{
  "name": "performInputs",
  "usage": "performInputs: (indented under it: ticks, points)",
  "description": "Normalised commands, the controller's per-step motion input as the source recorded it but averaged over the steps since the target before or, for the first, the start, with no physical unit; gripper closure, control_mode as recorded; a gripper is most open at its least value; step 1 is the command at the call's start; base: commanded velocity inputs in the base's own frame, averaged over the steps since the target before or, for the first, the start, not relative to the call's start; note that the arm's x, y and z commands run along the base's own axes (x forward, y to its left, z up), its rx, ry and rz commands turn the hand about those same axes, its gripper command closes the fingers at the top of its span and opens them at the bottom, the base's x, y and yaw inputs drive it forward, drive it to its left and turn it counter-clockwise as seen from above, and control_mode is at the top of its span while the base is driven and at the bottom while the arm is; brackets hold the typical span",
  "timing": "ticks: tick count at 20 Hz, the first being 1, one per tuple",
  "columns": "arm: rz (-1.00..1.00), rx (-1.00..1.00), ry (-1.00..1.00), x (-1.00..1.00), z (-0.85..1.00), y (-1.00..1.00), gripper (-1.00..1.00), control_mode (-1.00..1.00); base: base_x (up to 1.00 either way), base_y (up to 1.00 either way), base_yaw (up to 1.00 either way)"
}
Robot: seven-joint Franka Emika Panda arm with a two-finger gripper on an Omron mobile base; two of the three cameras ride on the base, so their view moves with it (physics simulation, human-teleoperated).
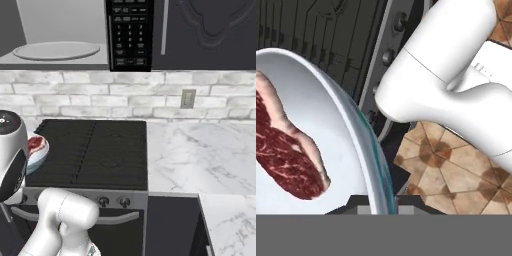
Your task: Remove the banana from the bowl and place it on the small plate. Then place the bowl with only the steak in the microwave, close the door, and press the start button to microwave the steak.
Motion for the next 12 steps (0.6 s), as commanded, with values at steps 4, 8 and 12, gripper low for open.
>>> performInputs:
  ticks: [4,8,12]
  points:
    - [0.00,0.00,0.00,0.00,0.00,0.00,1.00,1.00,0.31,-0.15,0.09]
    - [0.00,0.00,0.00,0.00,0.00,0.00,1.00,1.00,0.12,-0.11,0.09]
    - [0.00,0.00,0.00,0.00,0.00,0.00,1.00,1.00,0.12,-0.08,0.09]
